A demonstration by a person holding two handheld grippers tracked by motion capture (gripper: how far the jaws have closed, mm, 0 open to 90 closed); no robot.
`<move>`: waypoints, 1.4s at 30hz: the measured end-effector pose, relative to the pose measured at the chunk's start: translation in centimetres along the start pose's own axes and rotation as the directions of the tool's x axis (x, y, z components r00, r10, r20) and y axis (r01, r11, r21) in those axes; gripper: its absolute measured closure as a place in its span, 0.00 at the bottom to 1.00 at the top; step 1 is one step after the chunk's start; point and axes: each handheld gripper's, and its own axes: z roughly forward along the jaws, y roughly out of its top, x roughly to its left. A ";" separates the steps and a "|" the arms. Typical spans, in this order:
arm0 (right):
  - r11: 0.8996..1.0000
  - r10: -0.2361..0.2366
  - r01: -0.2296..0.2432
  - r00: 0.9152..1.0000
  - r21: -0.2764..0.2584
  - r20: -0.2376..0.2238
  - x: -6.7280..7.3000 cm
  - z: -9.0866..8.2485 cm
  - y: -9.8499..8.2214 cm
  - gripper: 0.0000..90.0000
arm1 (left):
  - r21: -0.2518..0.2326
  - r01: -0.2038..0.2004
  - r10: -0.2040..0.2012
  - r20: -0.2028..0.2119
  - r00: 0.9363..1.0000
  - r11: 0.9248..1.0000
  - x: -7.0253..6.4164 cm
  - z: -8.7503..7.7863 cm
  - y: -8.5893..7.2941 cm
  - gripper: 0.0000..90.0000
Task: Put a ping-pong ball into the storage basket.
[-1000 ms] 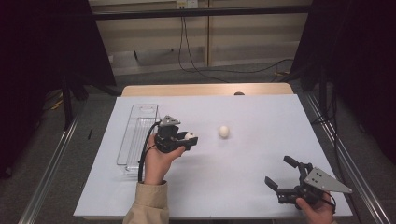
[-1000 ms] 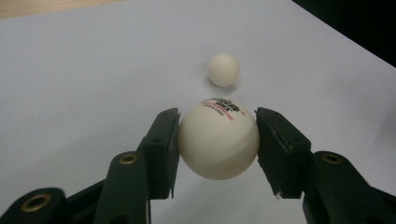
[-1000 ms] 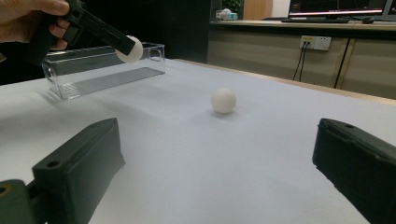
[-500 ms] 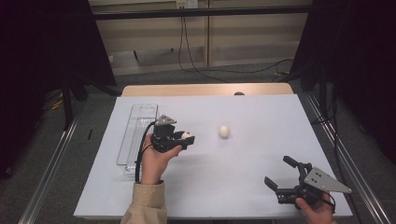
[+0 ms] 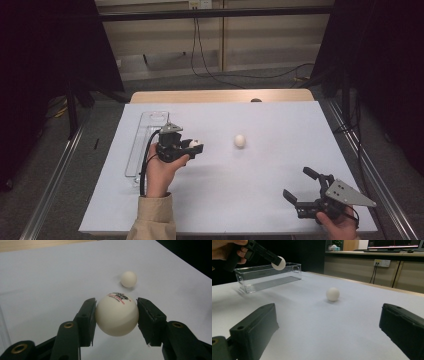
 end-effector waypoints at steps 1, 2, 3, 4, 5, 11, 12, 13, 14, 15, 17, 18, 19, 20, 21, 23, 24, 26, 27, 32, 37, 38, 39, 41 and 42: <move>1.000 0.001 -0.001 1.000 0.000 0.001 0.0 0.0 0.0 0.01 | 0.004 -0.003 0.003 0.003 1.000 1.000 0.1 -0.1 0.0 0.57; 1.000 -0.001 0.001 1.000 -0.001 0.001 0.0 0.0 0.0 0.01 | 0.002 -0.006 0.006 -0.004 1.000 1.000 0.1 -0.2 0.0 0.57; 1.000 -0.002 0.002 1.000 -0.001 0.000 0.0 0.0 0.0 0.01 | -0.002 0.000 0.000 -0.008 1.000 1.000 0.1 -0.2 0.0 0.57; 1.000 -0.002 0.002 1.000 -0.003 0.001 0.0 0.0 0.0 0.01 | 0.003 -0.003 0.003 -0.009 1.000 1.000 0.2 -0.2 0.0 0.57; 1.000 -0.002 0.002 1.000 -0.003 0.000 0.1 0.0 0.0 0.01 | 0.004 -0.004 0.004 -0.008 1.000 1.000 0.2 -0.3 0.0 0.57; 1.000 -0.002 0.002 1.000 -0.003 -0.002 0.1 0.0 0.0 0.01 | 0.009 -0.009 0.010 -0.022 1.000 1.000 0.4 -0.5 -0.1 0.57; 1.000 -0.002 0.002 1.000 -0.003 -0.003 0.1 0.1 0.0 0.01 | 0.007 -0.005 0.005 -0.024 1.000 1.000 0.4 -0.5 -0.1 0.57; 1.000 -0.002 0.002 1.000 -0.002 -0.003 0.1 0.1 0.0 0.01 | 0.010 -0.007 0.007 -0.025 1.000 1.000 0.4 -0.5 -0.1 0.57; 1.000 -0.003 0.003 1.000 -0.002 -0.003 0.1 0.1 0.0 0.01 | 0.011 -0.006 0.006 -0.028 1.000 1.000 0.5 -0.6 -0.1 0.57; 1.000 -0.001 0.001 1.000 -0.002 -0.003 0.1 0.1 0.0 0.01 | 0.008 -0.010 0.010 -0.030 1.000 1.000 0.5 -0.6 -0.1 0.57; 1.000 -0.004 0.003 1.000 -0.003 -0.003 0.1 0.1 0.0 0.01 | 0.009 -0.015 0.015 -0.033 0.999 1.000 0.6 -0.7 -0.1 0.57; 1.000 -0.004 0.004 1.000 -0.003 -0.003 0.1 0.1 0.0 0.01 | 0.006 -0.009 0.009 -0.035 0.999 1.000 0.6 -0.8 -0.1 0.57; 1.000 -0.001 0.001 1.000 -0.003 -0.004 0.1 0.1 0.0 0.01 | 0.008 -0.011 0.012 -0.039 0.999 1.000 0.7 -0.8 -0.1 0.57; 1.000 -0.001 0.001 1.000 -0.003 -0.003 0.1 0.1 0.0 0.01 | 0.011 -0.011 0.011 -0.039 0.999 1.000 0.7 -0.9 -0.1 0.57; 1.000 -0.001 0.001 1.000 -0.003 -0.004 0.1 0.1 0.0 0.01 | 0.005 -0.005 0.005 -0.039 0.999 1.000 0.7 -0.9 -0.1 0.57; 1.000 -0.001 0.001 1.000 -0.003 -0.004 0.1 0.1 0.0 0.01 | 0.007 -0.008 0.008 -0.041 0.999 1.000 0.9 -1.0 -0.2 0.57; 1.000 -0.001 0.001 1.000 -0.003 -0.005 0.1 0.1 0.0 0.01 | 0.003 -0.001 0.001 -0.043 0.999 1.000 0.9 -1.0 -0.2 0.57; 1.000 -0.001 0.001 1.000 -0.002 -0.006 0.1 0.1 0.0 0.01 | 0.003 -0.005 0.006 -0.048 0.999 1.000 1.0 -1.1 -0.2 0.57; 1.000 -0.001 0.001 1.000 -0.002 -0.006 0.1 0.1 0.0 0.01 | -0.001 0.000 0.000 -0.050 0.999 1.000 1.0 -1.2 -0.2 0.57; 1.000 -0.002 0.002 1.000 -0.002 -0.008 0.1 0.1 0.0 0.01 | -0.001 -0.001 0.001 -0.054 0.999 1.000 1.2 -1.5 -0.2 0.57; 1.000 -0.003 0.003 1.000 -0.002 -0.008 0.1 0.2 0.0 0.01 | -0.003 -0.001 0.000 -0.059 0.998 1.000 1.3 -1.5 -0.3 0.57; 1.000 -0.003 0.003 1.000 -0.002 -0.008 0.1 0.2 0.0 0.01 | -0.003 -0.002 0.002 -0.063 0.998 1.000 1.3 -1.6 -0.3 0.57; 1.000 -0.002 0.002 1.000 -0.002 -0.007 0.1 0.2 0.0 0.01 | 0.000 -0.005 0.005 -0.063 0.998 1.000 1.4 -1.6 -0.3 0.57; 1.000 -0.001 0.001 1.000 -0.002 -0.007 0.1 0.2 0.0 0.01 | 0.001 -0.008 0.008 -0.067 0.998 1.000 1.4 -1.6 -0.3 0.57; 1.000 -0.002 0.002 1.000 -0.002 -0.007 0.1 0.2 0.0 0.01 | 0.003 -0.011 0.011 -0.069 0.998 1.000 1.4 -1.7 -0.3 0.57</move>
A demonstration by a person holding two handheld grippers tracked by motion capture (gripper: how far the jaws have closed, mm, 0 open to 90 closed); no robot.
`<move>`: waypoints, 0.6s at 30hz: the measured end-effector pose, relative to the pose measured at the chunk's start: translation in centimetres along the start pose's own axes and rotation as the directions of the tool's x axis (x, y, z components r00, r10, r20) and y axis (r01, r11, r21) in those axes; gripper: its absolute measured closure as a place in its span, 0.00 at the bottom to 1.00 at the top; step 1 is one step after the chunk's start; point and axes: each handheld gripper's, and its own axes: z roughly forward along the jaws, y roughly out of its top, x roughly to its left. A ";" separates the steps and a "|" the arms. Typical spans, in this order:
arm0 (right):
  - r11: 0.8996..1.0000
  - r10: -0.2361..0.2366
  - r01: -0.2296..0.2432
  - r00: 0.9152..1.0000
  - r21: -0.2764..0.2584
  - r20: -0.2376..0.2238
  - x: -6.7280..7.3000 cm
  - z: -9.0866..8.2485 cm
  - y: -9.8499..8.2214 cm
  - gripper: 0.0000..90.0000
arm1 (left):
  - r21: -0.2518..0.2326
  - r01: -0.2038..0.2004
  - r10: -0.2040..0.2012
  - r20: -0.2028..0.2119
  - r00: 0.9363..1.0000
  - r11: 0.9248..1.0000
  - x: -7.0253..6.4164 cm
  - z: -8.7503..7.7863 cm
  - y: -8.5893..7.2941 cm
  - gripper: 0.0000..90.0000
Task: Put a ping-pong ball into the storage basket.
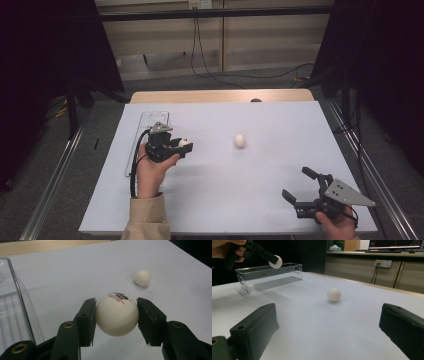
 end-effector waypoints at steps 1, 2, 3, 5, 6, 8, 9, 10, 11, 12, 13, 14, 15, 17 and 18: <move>1.000 -0.001 0.001 1.000 0.000 0.000 0.0 0.0 0.0 0.01 | 0.001 -0.001 0.001 -0.002 1.000 1.000 0.0 0.0 0.0 0.57; 1.000 -0.001 0.001 1.000 0.000 0.000 0.0 0.0 0.0 0.01 | 0.003 -0.004 0.004 -0.009 1.000 1.000 0.0 -0.1 0.0 0.57; 1.000 0.001 -0.001 1.000 0.000 0.000 0.0 0.0 0.0 0.01 | 0.001 -0.002 0.002 -0.011 1.000 1.000 0.0 -0.1 0.0 0.57; 1.000 0.002 -0.002 1.000 0.001 -0.001 0.0 0.0 0.0 0.01 | 0.004 -0.006 0.006 -0.011 1.000 1.000 0.1 -0.2 0.0 0.57; 1.000 0.003 -0.003 1.000 0.001 0.000 0.0 0.0 0.0 0.01 | 0.002 -0.006 0.006 -0.013 1.000 1.000 0.1 -0.2 0.0 0.57; 1.000 0.002 -0.002 1.000 0.001 0.000 0.0 0.0 0.0 0.01 | -0.004 0.002 -0.002 -0.012 1.000 1.000 0.1 -0.2 0.0 0.57; 1.000 0.002 -0.002 1.000 0.001 0.001 0.0 0.0 0.0 0.01 | -0.005 0.000 0.000 -0.013 1.000 1.000 0.2 -0.3 0.0 0.57; 1.000 0.000 0.000 1.000 0.000 0.000 0.0 0.0 0.0 0.01 | -0.002 0.000 0.000 -0.013 1.000 1.000 0.2 -0.3 0.0 0.57; 1.000 -0.001 0.001 1.000 0.000 -0.001 0.0 0.0 0.0 0.01 | -0.004 0.001 -0.001 -0.013 1.000 1.000 0.2 -0.3 -0.1 0.57; 1.000 0.000 0.000 1.000 0.000 -0.001 0.0 0.0 0.0 0.01 | -0.004 0.000 0.000 -0.016 1.000 1.000 0.2 -0.4 -0.1 0.57; 1.000 0.001 -0.001 1.000 0.000 -0.001 0.0 0.0 0.0 0.01 | -0.001 -0.001 0.001 -0.018 1.000 1.000 0.3 -0.4 -0.1 0.57; 1.000 0.001 -0.001 1.000 0.000 -0.001 0.0 0.0 0.0 0.01 | -0.003 -0.004 0.004 -0.017 1.000 1.000 0.3 -0.4 -0.1 0.57; 1.000 0.001 -0.001 1.000 -0.001 -0.001 0.0 0.0 0.0 0.01 | -0.001 -0.008 0.008 -0.025 1.000 1.000 0.3 -0.4 -0.1 0.57; 1.000 0.002 -0.002 1.000 0.001 -0.001 0.0 0.1 0.0 0.01 | 0.002 -0.013 0.013 -0.027 1.000 1.000 0.4 -0.5 -0.1 0.57; 1.000 0.003 -0.003 1.000 0.001 -0.002 0.0 0.1 0.0 0.01 | -0.001 -0.014 0.014 -0.025 1.000 1.000 0.5 -0.5 -0.1 0.57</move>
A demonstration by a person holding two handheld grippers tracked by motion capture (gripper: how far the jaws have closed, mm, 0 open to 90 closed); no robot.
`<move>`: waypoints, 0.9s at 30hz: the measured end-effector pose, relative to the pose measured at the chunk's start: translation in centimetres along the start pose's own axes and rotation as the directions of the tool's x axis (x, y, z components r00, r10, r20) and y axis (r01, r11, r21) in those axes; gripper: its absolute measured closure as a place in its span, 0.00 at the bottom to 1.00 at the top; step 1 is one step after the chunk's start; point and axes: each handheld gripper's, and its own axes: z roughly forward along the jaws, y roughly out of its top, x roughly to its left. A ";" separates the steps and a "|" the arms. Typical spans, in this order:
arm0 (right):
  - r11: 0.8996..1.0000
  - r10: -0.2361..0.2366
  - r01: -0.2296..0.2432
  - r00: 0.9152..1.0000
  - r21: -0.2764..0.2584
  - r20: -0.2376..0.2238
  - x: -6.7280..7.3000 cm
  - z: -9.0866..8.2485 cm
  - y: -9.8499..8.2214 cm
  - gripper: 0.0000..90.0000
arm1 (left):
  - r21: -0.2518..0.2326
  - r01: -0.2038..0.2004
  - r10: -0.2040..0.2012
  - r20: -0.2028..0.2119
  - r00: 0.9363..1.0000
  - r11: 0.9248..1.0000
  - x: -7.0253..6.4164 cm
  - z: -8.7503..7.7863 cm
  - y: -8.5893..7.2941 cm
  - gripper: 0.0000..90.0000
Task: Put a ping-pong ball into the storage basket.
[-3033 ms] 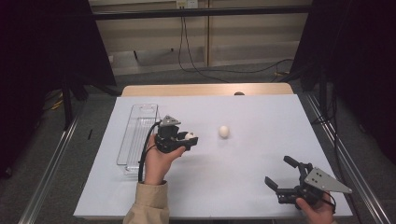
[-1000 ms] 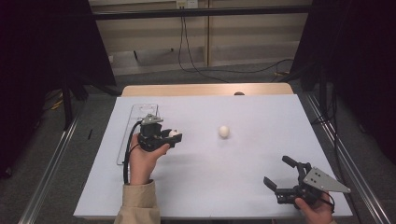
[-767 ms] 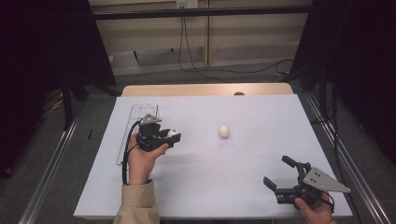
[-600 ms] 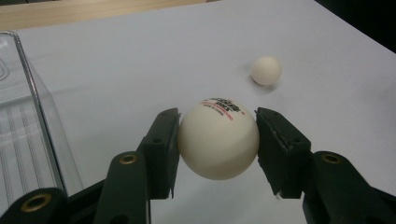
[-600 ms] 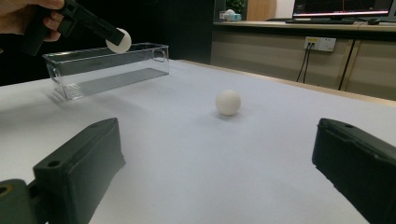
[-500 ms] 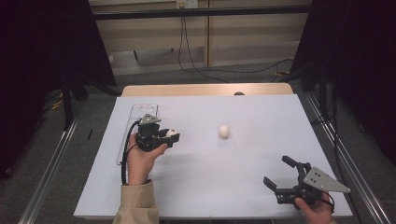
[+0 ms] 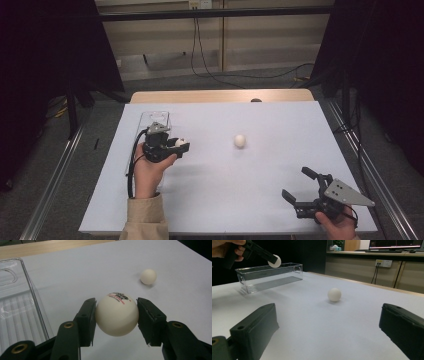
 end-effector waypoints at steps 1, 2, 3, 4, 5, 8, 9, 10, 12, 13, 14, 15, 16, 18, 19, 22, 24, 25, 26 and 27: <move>1.000 -0.001 0.001 1.000 0.000 0.000 0.0 0.0 0.0 0.01 | 0.001 0.001 -0.001 -0.003 1.000 1.000 0.0 0.0 0.0 0.57; 1.000 0.000 0.000 1.000 -0.001 0.001 0.0 0.0 0.0 0.01 | 0.001 0.002 -0.002 -0.002 1.000 1.000 0.0 -0.1 0.0 0.57; 1.000 0.001 -0.001 1.000 0.000 0.000 0.0 0.0 0.0 0.01 | -0.003 0.004 -0.004 0.002 1.000 1.000 0.1 -0.1 0.0 0.57; 1.000 0.000 0.000 1.000 0.000 0.000 0.0 0.0 0.0 0.01 | -0.005 0.007 -0.007 0.002 1.000 1.000 0.1 -0.2 0.0 0.57; 1.000 -0.001 0.001 1.000 0.000 0.000 0.0 0.0 0.0 0.01 | -0.007 0.010 -0.010 -0.003 1.000 1.000 0.1 -0.2 0.0 0.57; 1.000 0.001 -0.001 1.000 0.000 0.000 0.0 0.0 0.0 0.01 | -0.003 0.001 -0.001 -0.008 1.000 1.000 0.2 -0.4 0.0 0.57; 1.000 0.001 -0.001 1.000 0.000 -0.001 0.0 0.0 0.0 0.01 | -0.003 0.003 -0.003 -0.014 1.000 1.000 0.3 -0.4 -0.1 0.57; 1.000 0.000 0.000 1.000 0.000 0.000 0.0 0.0 0.0 0.01 | -0.005 0.005 -0.005 -0.020 1.000 1.000 0.3 -0.5 -0.1 0.57; 1.000 -0.001 0.001 1.000 0.001 -0.001 0.0 0.0 0.0 0.01 | -0.008 0.008 -0.008 -0.016 1.000 1.000 0.4 -0.6 -0.1 0.57; 1.000 -0.003 0.003 1.000 -0.001 -0.001 0.0 0.0 0.0 0.01 | -0.008 0.006 -0.006 -0.024 1.000 1.000 0.5 -0.7 -0.2 0.57; 1.000 -0.003 0.003 1.000 0.000 -0.001 0.0 0.0 0.0 0.01 | -0.010 0.010 -0.010 -0.027 1.000 1.000 0.6 -0.7 -0.2 0.57; 1.000 -0.004 0.004 1.000 0.001 -0.002 0.0 0.0 0.0 0.01 | -0.010 0.010 -0.010 -0.027 1.000 1.000 0.7 -0.8 -0.2 0.57; 1.000 -0.005 0.005 1.000 0.000 -0.003 0.0 0.0 0.0 0.01 | -0.010 0.012 -0.012 -0.027 1.000 1.000 0.7 -0.9 -0.2 0.57; 1.000 -0.005 0.005 1.000 0.000 -0.002 0.0 0.1 0.0 0.01 | -0.010 0.013 -0.014 -0.033 0.999 1.000 0.9 -1.0 -0.3 0.57; 1.000 -0.005 0.005 1.000 0.000 -0.003 0.0 0.1 0.0 0.01 | -0.014 0.018 -0.019 -0.031 0.999 1.000 1.1 -1.1 -0.4 0.57; 1.000 -0.006 0.006 1.000 0.001 -0.003 0.0 0.1 0.0 0.01 | -0.014 0.020 -0.021 -0.044 0.999 1.000 1.3 -1.3 -0.5 0.57; 1.000 -0.005 0.005 1.000 0.000 -0.004 0.1 0.1 0.0 0.01 | -0.020 0.023 -0.024 -0.045 0.999 1.000 1.4 -1.4 -0.5 0.57; 1.000 -0.004 0.004 1.000 0.000 -0.004 0.1 0.1 0.0 0.01 | -0.017 0.019 -0.020 -0.049 0.999 1.000 1.4 -1.5 -0.5 0.57; 1.000 -0.004 0.004 1.000 0.000 -0.004 0.1 0.1 0.0 0.01 | -0.022 0.023 -0.024 -0.049 0.998 0.999 1.5 -1.5 -0.5 0.57; 1.000 -0.004 0.004 1.000 0.000 -0.005 0.1 0.1 0.0 0.01 | -0.025 0.024 -0.025 -0.053 0.998 0.999 1.5 -1.6 -0.5 0.57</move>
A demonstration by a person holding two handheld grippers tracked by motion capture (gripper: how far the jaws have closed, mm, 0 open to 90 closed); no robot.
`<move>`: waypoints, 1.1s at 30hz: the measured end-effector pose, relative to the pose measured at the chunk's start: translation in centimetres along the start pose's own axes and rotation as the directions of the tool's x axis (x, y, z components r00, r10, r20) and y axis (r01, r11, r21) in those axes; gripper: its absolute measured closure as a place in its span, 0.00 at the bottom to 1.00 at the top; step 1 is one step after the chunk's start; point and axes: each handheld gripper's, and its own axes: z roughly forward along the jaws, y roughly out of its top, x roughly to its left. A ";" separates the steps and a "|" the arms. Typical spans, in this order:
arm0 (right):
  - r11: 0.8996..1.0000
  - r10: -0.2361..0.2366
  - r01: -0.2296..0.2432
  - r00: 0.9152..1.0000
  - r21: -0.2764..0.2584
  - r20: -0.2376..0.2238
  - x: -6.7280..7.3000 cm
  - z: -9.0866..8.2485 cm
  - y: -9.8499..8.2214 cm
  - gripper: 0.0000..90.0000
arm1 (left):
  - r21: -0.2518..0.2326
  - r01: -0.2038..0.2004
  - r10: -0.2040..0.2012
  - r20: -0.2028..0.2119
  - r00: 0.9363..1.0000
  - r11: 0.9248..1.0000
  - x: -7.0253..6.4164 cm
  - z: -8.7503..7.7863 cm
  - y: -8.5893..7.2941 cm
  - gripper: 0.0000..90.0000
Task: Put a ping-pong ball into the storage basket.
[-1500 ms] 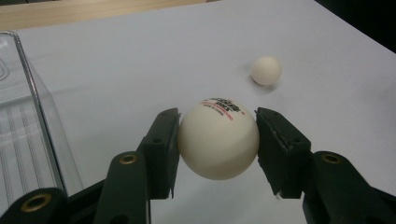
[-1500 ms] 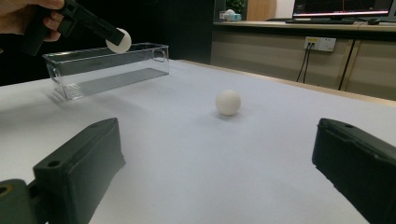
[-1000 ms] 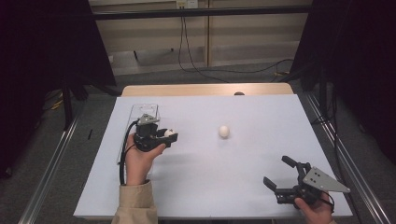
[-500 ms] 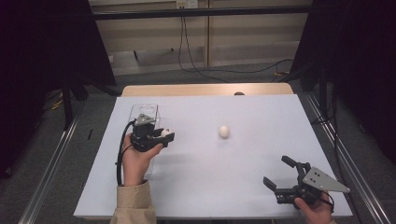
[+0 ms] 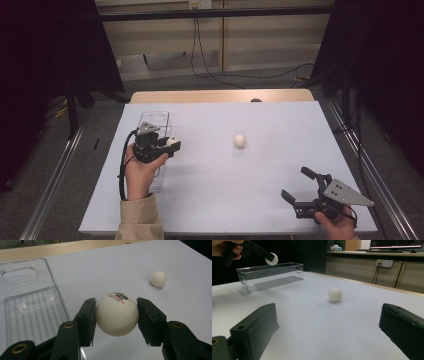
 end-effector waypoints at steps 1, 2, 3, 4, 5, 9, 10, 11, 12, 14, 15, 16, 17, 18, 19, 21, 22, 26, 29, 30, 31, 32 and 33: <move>1.000 0.002 -0.002 1.000 0.000 0.001 0.0 0.0 0.0 0.01 | 0.000 -0.001 0.001 -0.004 1.000 1.000 0.0 0.0 0.0 0.57; 1.000 0.000 0.000 1.000 0.000 0.001 0.0 0.0 0.0 0.01 | 0.000 -0.002 0.002 -0.006 1.000 1.000 0.1 -0.2 0.0 0.57; 1.000 0.003 -0.003 1.000 -0.001 0.000 0.0 0.0 0.0 0.01 | -0.002 0.001 -0.001 -0.008 1.000 1.000 0.2 -0.2 0.0 0.57; 1.000 0.002 -0.002 1.000 -0.001 0.000 0.0 0.0 0.0 0.01 | -0.002 0.000 0.000 -0.010 1.000 1.000 0.2 -0.3 0.0 0.57; 1.000 -0.001 0.001 1.000 0.000 -0.001 0.0 0.0 0.0 0.01 | -0.003 0.002 -0.002 -0.012 1.000 1.000 0.3 -0.3 0.0 0.57; 1.000 0.000 0.000 1.000 -0.001 -0.002 0.0 0.0 0.0 0.01 | -0.004 0.006 -0.006 -0.023 1.000 1.000 0.5 -0.6 -0.1 0.57; 1.000 0.000 0.000 1.000 -0.001 -0.001 0.0 0.0 0.0 0.01 | -0.006 0.005 -0.005 -0.023 1.000 1.000 0.6 -0.7 -0.1 0.57; 1.000 0.001 -0.001 1.000 0.000 -0.001 0.0 0.0 0.0 0.01 | -0.009 0.008 -0.008 -0.025 1.000 1.000 0.6 -0.7 -0.1 0.57; 1.000 0.004 -0.004 1.000 -0.001 -0.001 0.0 0.0 0.0 0.01 | -0.009 0.009 -0.009 -0.028 1.000 1.000 0.6 -0.8 -0.1 0.57; 1.000 0.004 -0.004 1.000 0.000 -0.001 0.0 0.0 0.0 0.01 | -0.008 0.007 -0.008 -0.028 1.000 1.000 0.7 -0.9 -0.1 0.57; 1.000 0.003 -0.003 1.000 0.000 -0.001 0.0 0.0 0.0 0.01 | -0.010 0.008 -0.008 -0.030 1.000 1.000 0.7 -0.9 -0.2 0.57; 1.000 0.002 -0.002 1.000 0.001 -0.002 0.0 0.0 0.0 0.01 | -0.011 0.008 -0.009 -0.034 0.999 1.000 0.8 -0.9 -0.2 0.57; 1.000 0.002 -0.002 1.000 0.001 -0.002 0.0 0.0 0.0 0.01 | -0.010 0.010 -0.010 -0.036 0.999 1.000 0.8 -0.9 -0.2 0.57; 1.000 0.002 -0.002 1.000 0.001 -0.003 0.1 0.0 0.0 0.01 | -0.009 0.008 -0.009 -0.037 0.999 1.000 0.8 -0.9 -0.2 0.57; 1.000 0.000 0.000 1.000 0.001 -0.002 0.0 0.0 0.0 0.01 | -0.010 0.013 -0.013 -0.039 0.999 1.000 0.9 -0.9 -0.3 0.57; 1.000 0.002 -0.002 1.000 0.000 -0.003 0.1 0.0 0.0 0.01 | -0.007 0.009 -0.009 -0.045 0.999 1.000 1.0 -1.0 -0.3 0.57; 1.000 -0.001 0.001 1.000 0.001 -0.003 0.0 0.0 0.0 0.01 | -0.011 0.012 -0.013 -0.046 0.999 1.000 1.0 -1.0 -0.3 0.57; 1.000 -0.001 0.001 1.000 0.000 -0.003 0.0 0.0 0.0 0.01 | -0.013 0.015 -0.016 -0.053 0.998 1.000 1.2 -1.2 -0.4 0.57; 1.000 -0.001 0.001 1.000 0.000 -0.002 0.0 0.0 0.0 0.01 | -0.014 0.015 -0.016 -0.057 0.998 1.000 1.3 -1.3 -0.4 0.57; 1.000 -0.003 0.003 1.000 0.001 -0.003 0.0 0.0 0.0 0.01 | -0.013 0.013 -0.014 -0.058 0.998 1.000 1.4 -1.4 -0.4 0.57; 1.000 -0.001 0.001 1.000 0.000 -0.003 0.0 0.0 0.0 0.01 | -0.013 0.013 -0.013 -0.059 0.998 1.000 1.4 -1.4 -0.4 0.57; 1.000 -0.001 0.001 1.000 0.001 -0.004 0.0 0.0 0.0 0.01 | -0.015 0.015 -0.016 -0.063 0.998 1.000 1.5 -1.4 -0.5 0.57; 1.000 -0.003 0.003 1.000 0.002 -0.004 0.0 0.0 0.0 0.01 | -0.018 0.020 -0.021 -0.064 0.998 1.000 1.5 -1.5 -0.5 0.57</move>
